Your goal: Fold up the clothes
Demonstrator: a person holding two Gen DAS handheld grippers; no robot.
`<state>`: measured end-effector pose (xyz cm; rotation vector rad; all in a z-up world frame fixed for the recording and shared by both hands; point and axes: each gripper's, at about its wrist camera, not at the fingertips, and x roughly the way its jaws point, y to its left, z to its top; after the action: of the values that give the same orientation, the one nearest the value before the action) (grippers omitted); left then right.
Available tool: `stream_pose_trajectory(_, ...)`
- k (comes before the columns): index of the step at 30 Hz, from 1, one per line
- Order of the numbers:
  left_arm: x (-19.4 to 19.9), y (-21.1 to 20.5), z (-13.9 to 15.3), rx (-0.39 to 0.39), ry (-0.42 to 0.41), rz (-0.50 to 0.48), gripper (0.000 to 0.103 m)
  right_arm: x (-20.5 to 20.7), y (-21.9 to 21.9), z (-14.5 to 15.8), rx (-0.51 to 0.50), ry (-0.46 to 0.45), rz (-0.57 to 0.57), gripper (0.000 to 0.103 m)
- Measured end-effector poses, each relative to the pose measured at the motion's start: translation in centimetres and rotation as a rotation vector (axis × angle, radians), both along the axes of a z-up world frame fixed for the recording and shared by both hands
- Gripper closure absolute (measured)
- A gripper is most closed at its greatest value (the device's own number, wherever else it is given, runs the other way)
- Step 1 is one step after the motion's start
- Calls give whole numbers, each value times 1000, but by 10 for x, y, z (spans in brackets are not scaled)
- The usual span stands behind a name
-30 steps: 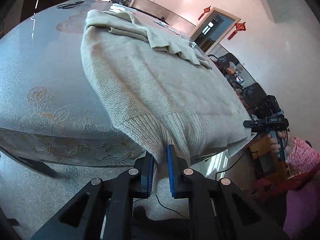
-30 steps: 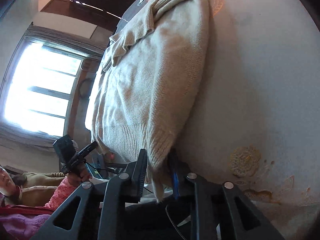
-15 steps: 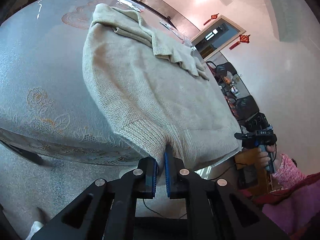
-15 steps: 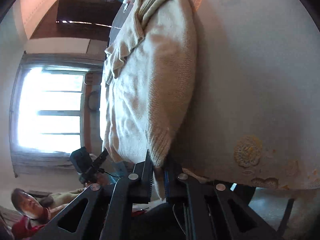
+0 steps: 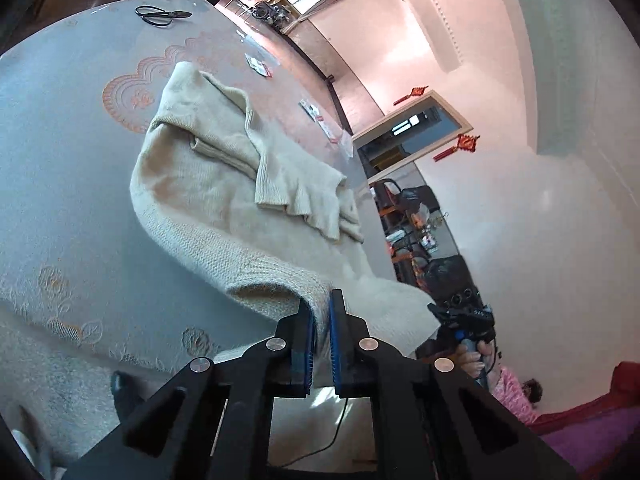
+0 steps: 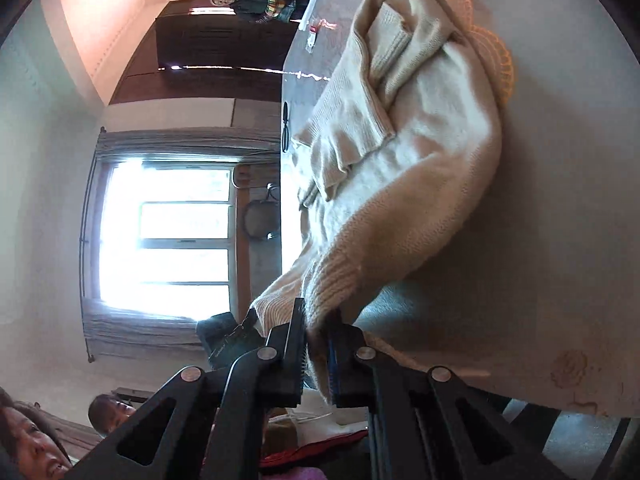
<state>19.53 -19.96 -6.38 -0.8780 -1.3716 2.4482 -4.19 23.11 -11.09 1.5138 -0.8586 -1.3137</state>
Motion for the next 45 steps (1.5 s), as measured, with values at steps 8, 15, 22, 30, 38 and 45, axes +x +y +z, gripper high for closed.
stream_pose_trajectory(8, -93, -75, 5, 120, -4, 60, 96, -86, -34, -11, -2, -91, -153, 96)
stream_pose_trajectory(15, -181, -124, -35, 234, -109, 96, 96, -159, -77, -43, 49, -183, -264, 96)
stream_pose_trajectory(22, -230, -159, -70, 309, -197, 151, 90, -211, -110, -59, 32, -189, -386, 91)
stream_pose_trajectory(30, -255, -190, -99, 323, -278, 240, 62, -244, -102, -67, 73, -173, -490, 76)
stream_pose_trajectory(38, -250, -182, -61, 106, -242, 181, 62, -249, -91, -12, 92, -11, -445, 73)
stream_pose_trajectory(45, -232, -113, 3, -393, -201, 36, 43, -196, -111, 26, 384, 227, -104, 71)
